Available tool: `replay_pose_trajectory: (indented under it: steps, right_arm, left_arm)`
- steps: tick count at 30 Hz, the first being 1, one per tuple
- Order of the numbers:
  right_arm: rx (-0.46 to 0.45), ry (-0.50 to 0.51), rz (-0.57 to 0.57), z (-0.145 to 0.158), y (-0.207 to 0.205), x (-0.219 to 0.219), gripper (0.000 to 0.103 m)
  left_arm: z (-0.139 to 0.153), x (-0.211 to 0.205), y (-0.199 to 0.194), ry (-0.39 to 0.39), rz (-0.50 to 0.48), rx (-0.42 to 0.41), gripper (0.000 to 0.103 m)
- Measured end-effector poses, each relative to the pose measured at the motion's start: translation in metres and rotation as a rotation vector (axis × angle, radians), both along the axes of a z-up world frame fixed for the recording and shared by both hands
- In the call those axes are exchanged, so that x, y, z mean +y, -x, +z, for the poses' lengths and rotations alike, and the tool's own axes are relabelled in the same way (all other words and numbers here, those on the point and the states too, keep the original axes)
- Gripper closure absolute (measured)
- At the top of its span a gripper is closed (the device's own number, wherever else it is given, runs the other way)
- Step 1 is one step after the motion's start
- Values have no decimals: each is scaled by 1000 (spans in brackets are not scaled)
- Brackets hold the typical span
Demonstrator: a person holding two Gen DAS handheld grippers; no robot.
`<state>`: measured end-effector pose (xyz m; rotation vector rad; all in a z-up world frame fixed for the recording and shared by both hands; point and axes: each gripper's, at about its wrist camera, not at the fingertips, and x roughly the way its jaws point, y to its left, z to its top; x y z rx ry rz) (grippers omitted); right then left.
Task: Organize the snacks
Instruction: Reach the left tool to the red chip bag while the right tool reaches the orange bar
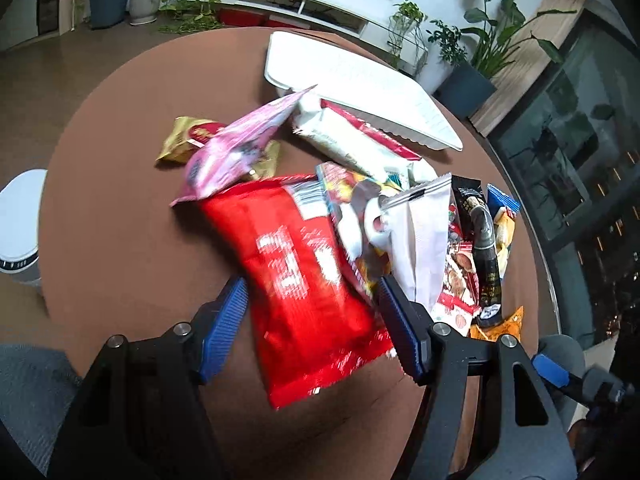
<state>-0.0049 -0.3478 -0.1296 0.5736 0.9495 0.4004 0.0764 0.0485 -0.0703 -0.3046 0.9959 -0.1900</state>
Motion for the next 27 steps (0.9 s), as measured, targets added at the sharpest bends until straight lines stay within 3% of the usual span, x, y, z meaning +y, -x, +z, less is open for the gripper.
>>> replay_pose_trajectory:
  steps: [2, 6, 15, 23, 27]
  right_arm:
    - [-11, 29, -1, 1, 2, 3, 2]
    - [-34, 92, -4, 3, 6, 6, 2]
    - [-78, 283, 99, 7, 1, 15, 4]
    - [-130, 533, 383, 27, -32, 17, 12]
    - [-152, 645, 635, 20, -43, 32, 17]
  left_arm:
    - [-2, -2, -9, -6, -7, 8, 39]
    - [-5, 1, -19, -13, -19, 16, 55]
    - [-6, 7, -20, 0, -89, 24, 66]
    - [-3, 12, -3, -5, -217, 89, 69]
    - [-1, 19, 8, -26, -253, 101, 69]
